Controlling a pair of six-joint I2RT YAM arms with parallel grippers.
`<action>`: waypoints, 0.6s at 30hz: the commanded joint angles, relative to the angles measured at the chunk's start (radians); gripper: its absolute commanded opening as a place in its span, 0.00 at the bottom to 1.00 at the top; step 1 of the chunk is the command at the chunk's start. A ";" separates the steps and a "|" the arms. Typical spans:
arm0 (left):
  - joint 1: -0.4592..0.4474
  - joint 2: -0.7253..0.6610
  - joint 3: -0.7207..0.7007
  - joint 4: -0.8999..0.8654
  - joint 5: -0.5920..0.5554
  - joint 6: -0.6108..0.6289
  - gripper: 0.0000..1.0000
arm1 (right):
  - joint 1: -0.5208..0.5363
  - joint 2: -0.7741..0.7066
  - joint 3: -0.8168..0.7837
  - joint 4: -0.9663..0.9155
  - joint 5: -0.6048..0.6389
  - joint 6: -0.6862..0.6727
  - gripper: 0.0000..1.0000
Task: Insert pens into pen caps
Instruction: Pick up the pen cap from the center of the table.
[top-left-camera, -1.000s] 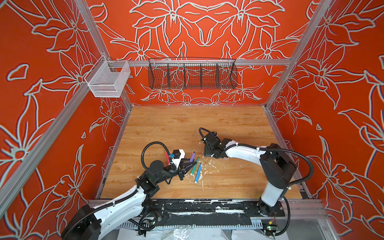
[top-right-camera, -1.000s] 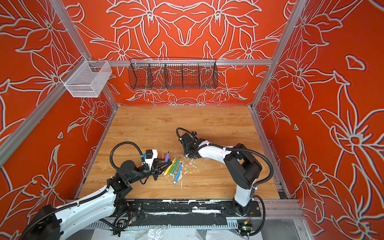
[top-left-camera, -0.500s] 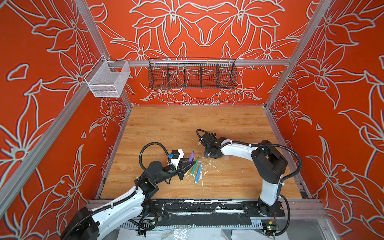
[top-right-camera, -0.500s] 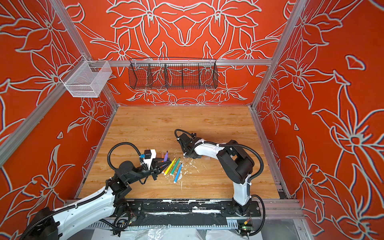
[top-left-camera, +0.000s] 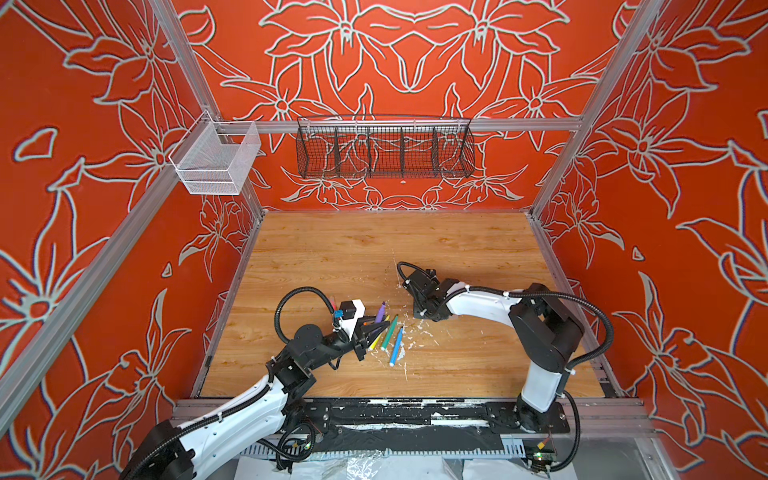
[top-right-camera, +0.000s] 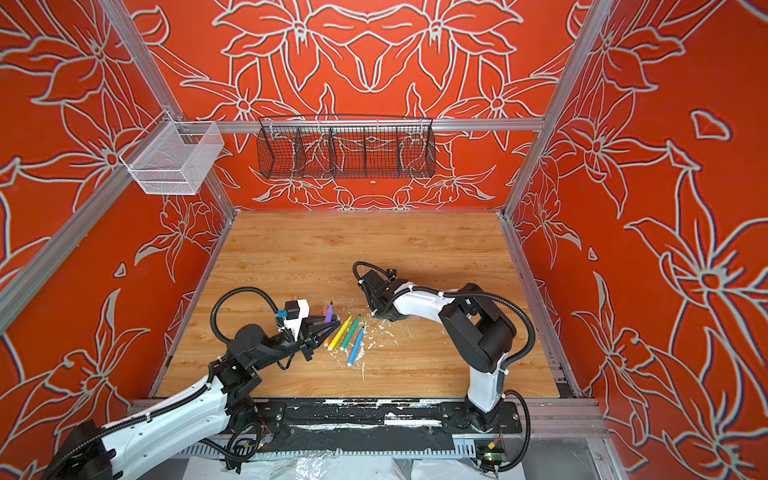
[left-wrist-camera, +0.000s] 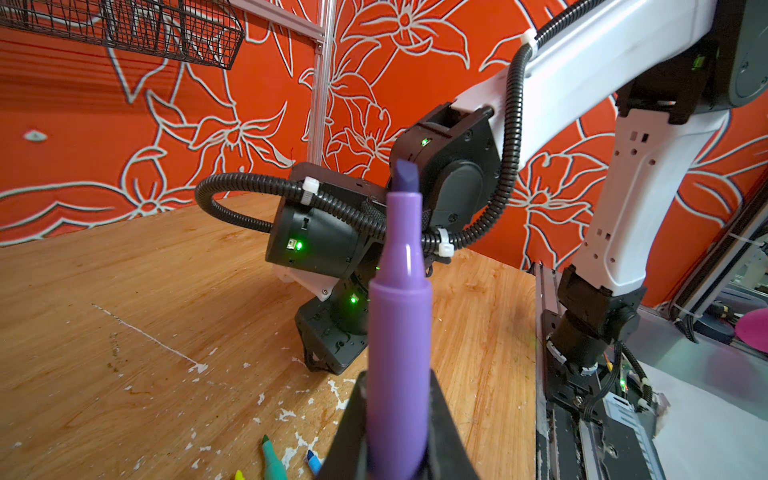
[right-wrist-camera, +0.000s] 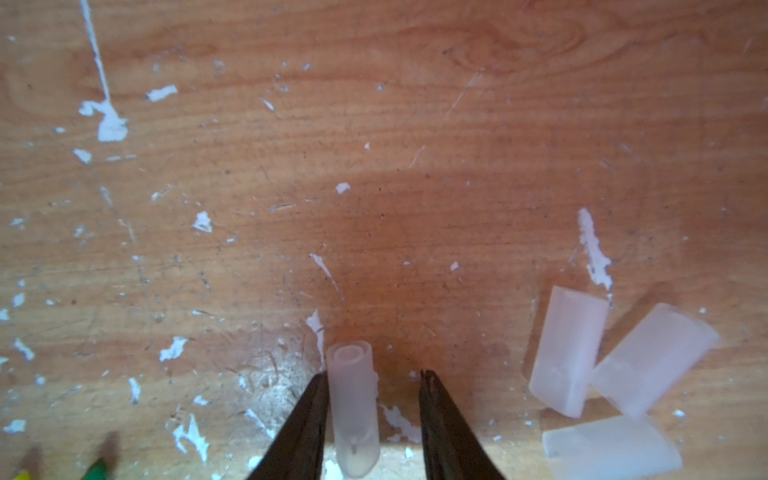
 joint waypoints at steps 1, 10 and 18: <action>-0.005 -0.020 -0.007 0.005 -0.005 0.014 0.00 | -0.009 0.034 0.006 -0.006 -0.029 -0.002 0.39; -0.005 -0.044 -0.010 -0.013 -0.014 0.015 0.00 | -0.033 0.044 -0.001 0.027 -0.096 -0.025 0.27; -0.005 -0.037 -0.009 -0.007 -0.012 0.013 0.00 | -0.036 0.047 0.003 0.023 -0.092 -0.033 0.20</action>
